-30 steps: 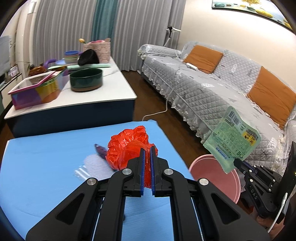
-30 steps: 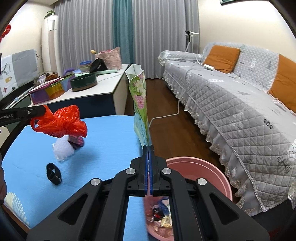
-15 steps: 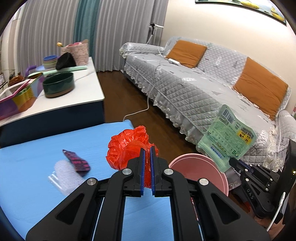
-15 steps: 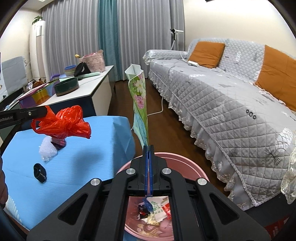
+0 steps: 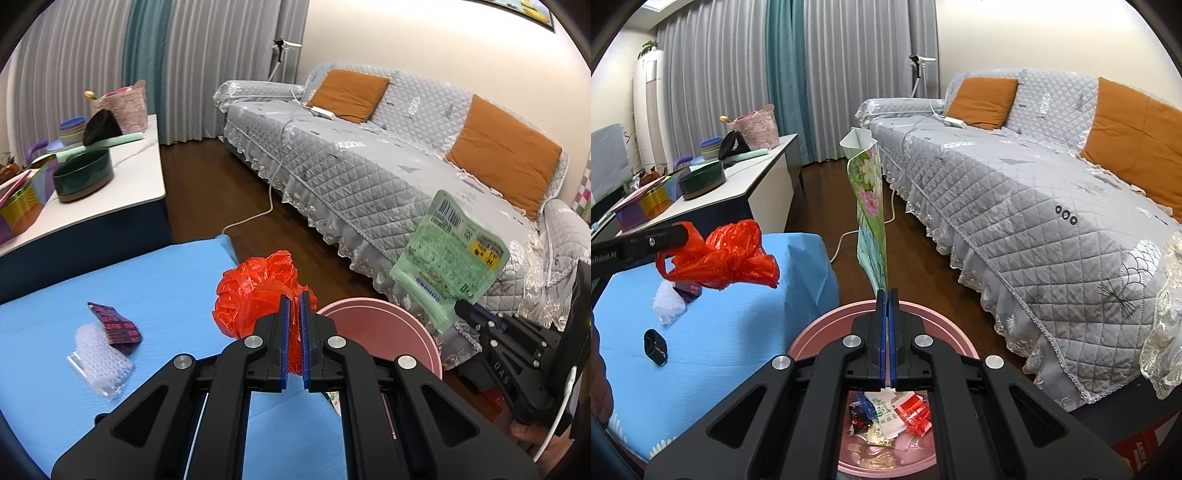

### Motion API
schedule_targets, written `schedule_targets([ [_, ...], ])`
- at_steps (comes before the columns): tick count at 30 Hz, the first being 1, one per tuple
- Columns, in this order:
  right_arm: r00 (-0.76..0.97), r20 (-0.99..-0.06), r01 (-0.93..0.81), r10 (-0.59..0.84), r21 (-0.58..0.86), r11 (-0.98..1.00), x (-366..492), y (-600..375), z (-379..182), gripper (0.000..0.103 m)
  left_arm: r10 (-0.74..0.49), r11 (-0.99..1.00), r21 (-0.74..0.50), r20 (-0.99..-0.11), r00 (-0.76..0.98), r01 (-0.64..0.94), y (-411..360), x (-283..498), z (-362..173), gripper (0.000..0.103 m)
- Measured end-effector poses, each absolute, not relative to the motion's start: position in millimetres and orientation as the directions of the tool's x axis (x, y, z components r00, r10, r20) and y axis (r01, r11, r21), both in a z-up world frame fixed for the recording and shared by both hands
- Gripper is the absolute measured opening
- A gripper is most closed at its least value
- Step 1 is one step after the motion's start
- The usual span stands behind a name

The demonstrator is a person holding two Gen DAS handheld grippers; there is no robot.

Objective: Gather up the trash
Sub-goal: 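Carry the red bag and green pouch over the pink basin and open both tools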

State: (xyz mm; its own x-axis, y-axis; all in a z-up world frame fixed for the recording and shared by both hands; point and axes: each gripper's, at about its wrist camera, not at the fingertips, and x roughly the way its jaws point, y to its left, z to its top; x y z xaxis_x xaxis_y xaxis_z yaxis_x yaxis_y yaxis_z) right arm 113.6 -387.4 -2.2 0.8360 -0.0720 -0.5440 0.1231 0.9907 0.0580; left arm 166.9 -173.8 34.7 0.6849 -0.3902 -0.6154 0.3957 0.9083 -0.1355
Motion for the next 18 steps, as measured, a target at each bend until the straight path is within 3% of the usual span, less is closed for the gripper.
schedule_targets([
  [15,0.818,-0.568,0.159,-0.089,0.075,0.984,115.2,-402.7,-7.7,0.002,-0.464,0.855,-0.141,-0.638,0.614,0.499,-208.3,156.6,23.0,0.005],
  [18,0.801,-0.594,0.166,-0.076,0.098,0.981,117.9,-407.2,-12.7,0.005,-0.495,0.830,-0.150,-0.643,0.584,0.538,-217.2,152.0,22.4,0.010],
])
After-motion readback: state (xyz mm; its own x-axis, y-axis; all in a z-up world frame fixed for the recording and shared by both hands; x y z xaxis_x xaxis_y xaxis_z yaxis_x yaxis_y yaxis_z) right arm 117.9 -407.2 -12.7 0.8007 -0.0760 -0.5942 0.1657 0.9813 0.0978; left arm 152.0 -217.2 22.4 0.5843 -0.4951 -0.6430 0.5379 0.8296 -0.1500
